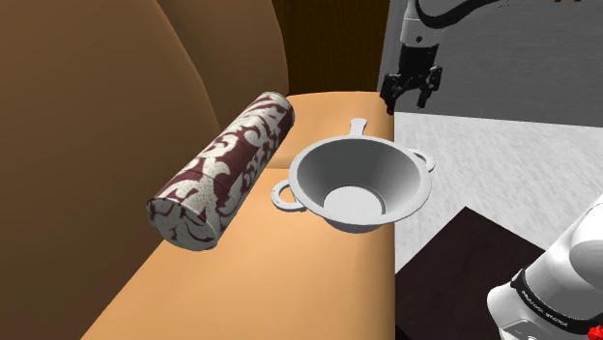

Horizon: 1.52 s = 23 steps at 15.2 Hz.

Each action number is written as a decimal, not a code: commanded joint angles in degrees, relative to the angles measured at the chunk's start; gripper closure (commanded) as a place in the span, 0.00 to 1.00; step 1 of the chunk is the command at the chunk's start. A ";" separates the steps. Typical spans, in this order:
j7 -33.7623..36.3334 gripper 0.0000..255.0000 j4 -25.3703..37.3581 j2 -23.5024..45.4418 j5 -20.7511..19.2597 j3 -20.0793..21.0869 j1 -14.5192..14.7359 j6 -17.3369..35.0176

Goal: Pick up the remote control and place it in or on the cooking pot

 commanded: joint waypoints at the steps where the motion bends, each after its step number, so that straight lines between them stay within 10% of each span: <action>1: 2.27 0.00 2.26 4.27 -0.03 0.20 -0.44 1.91; 23: 21.43 0.00 42.19 52.20 0.96 -2.99 -4.00 8.42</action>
